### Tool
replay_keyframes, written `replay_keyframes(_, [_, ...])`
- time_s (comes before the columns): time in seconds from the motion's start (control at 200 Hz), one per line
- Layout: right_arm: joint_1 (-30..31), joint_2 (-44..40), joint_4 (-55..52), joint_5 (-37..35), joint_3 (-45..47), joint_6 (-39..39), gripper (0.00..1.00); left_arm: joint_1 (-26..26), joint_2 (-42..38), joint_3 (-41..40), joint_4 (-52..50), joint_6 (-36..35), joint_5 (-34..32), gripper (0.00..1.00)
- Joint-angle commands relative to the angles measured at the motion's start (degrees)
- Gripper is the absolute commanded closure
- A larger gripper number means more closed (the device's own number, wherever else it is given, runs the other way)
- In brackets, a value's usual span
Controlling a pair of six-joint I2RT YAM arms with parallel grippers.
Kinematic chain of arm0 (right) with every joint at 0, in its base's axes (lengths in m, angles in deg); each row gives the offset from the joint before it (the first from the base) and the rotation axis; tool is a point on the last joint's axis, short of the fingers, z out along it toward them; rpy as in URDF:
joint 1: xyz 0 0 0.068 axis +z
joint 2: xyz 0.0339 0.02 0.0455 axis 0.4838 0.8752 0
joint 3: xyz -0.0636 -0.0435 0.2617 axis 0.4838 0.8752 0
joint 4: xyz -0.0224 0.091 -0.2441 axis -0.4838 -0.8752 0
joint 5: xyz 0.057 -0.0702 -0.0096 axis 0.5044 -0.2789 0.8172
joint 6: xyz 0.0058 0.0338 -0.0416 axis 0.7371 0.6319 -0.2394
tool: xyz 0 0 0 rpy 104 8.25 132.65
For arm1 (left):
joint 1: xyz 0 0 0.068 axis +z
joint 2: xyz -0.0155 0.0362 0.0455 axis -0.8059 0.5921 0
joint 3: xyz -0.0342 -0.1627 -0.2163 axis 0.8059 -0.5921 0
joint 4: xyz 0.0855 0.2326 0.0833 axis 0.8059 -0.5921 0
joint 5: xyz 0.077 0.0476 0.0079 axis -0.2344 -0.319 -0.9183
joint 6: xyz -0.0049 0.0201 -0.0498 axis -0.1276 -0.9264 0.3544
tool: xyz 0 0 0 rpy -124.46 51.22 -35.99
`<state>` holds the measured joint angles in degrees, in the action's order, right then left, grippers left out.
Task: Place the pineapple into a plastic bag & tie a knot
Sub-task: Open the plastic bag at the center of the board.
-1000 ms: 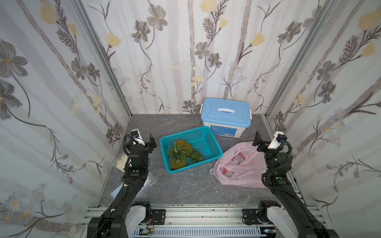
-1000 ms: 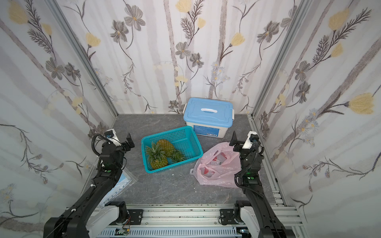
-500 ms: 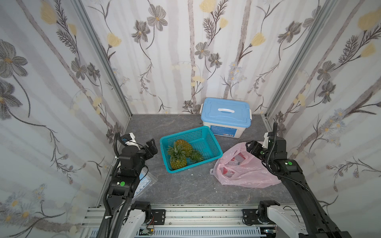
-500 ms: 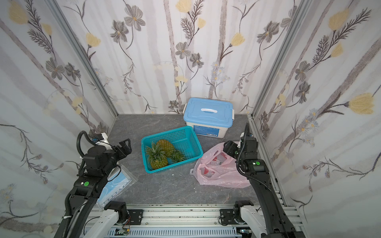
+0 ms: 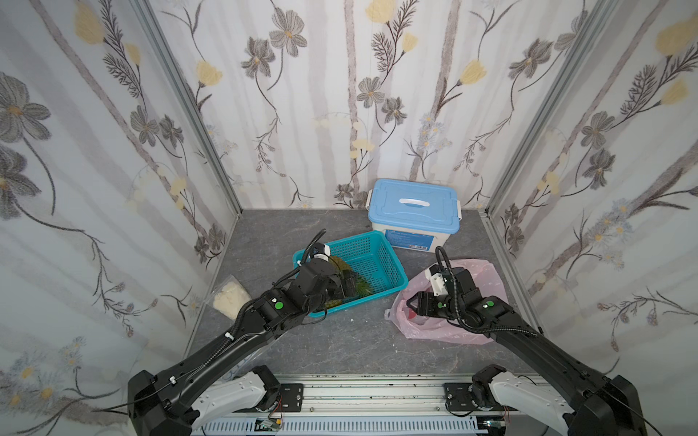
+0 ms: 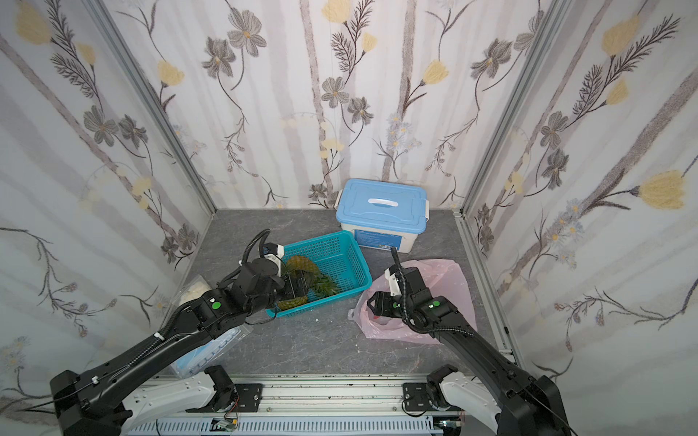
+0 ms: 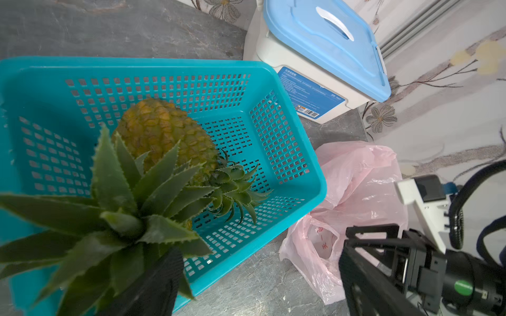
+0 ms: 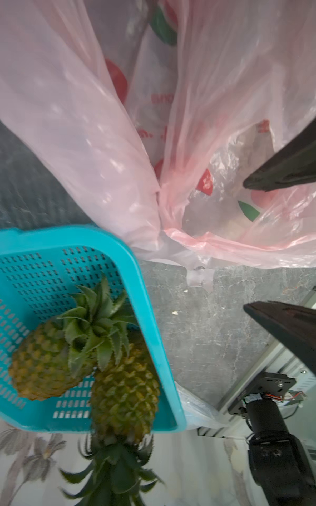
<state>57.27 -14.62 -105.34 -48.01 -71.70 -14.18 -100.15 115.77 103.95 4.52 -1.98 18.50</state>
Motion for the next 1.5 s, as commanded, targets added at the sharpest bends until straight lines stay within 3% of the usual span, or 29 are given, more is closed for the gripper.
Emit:
replay_keyframes(0.0, [2.4,1.3,11.8,0.0,2.6,4.4,0.39,-0.3,2.1,1.0,2.6,5.6,-1.0,0.08])
replay_keyframes(0.275, [8.1,9.4,19.6,-1.0,4.0,7.8,0.52,-0.4,7.5,6.2,1.2,2.0,3.9,0.08])
replay_keyframes(0.565, [9.1,5.1,19.9,-2.6,8.3,9.7,1.00,-1.9,11.1,10.9,3.6,-3.3,7.5,0.07])
replay_keyframes(0.824, [10.5,-9.2,16.0,-3.8,13.9,9.5,1.00,-5.7,24.3,21.9,-2.3,-5.6,11.0,0.08])
replay_keyframes(1.084, [10.6,-27.4,12.4,-10.0,17.1,7.3,1.00,-7.4,38.2,34.6,-13.6,-17.9,15.1,0.01])
replay_keyframes(1.289, [10.6,-32.6,9.1,-9.8,17.5,5.8,1.00,-7.4,44.7,41.5,-18.3,-29.9,19.6,0.02])
replay_keyframes(1.499, [10.6,-36.5,8.3,-8.2,18.0,3.6,1.00,-7.5,52.7,51.0,-23.4,-34.6,22.6,0.09])
